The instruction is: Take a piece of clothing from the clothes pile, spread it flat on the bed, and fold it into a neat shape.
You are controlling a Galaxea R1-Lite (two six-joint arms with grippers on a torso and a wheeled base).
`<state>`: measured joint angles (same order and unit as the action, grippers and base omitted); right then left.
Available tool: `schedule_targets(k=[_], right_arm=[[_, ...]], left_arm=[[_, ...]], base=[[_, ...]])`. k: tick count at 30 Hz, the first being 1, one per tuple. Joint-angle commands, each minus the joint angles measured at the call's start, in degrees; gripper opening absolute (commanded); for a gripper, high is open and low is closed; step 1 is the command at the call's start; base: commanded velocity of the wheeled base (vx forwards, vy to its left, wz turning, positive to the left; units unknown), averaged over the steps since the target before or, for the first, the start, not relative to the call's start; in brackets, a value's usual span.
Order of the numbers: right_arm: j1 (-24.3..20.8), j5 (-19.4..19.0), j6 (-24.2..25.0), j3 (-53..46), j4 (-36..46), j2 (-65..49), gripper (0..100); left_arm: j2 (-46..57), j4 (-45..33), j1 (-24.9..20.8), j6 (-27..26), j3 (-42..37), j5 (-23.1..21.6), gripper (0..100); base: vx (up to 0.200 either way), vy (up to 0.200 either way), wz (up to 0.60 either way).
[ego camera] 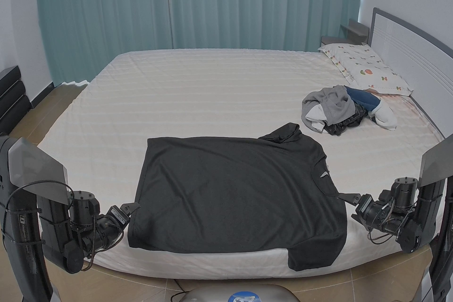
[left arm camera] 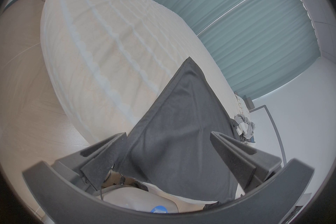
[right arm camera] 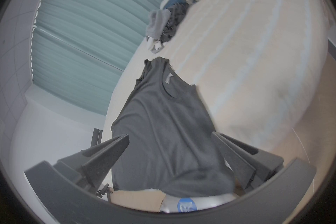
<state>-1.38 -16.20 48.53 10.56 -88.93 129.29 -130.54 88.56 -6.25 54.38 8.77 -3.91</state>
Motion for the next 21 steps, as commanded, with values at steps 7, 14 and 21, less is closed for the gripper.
schedule_targets(k=[7,14,21], right_arm=[[-9.26,5.04,-4.32,19.94,11.32,-0.45,100],[-10.93,5.74,-4.06,41.30,31.54,2.54,100],[-11.54,7.85,-4.15,57.73,42.35,8.61,100]], left_arm=[[0.11,0.03,-0.16,0.37,1.17,-0.31,100],[-0.24,0.03,-0.25,0.37,1.17,-0.31,100],[-1.21,0.03,-0.34,0.37,1.34,-0.22,100]], base=[[0.200,0.000,0.00],[0.029,0.000,0.00],[0.000,0.000,0.00]])
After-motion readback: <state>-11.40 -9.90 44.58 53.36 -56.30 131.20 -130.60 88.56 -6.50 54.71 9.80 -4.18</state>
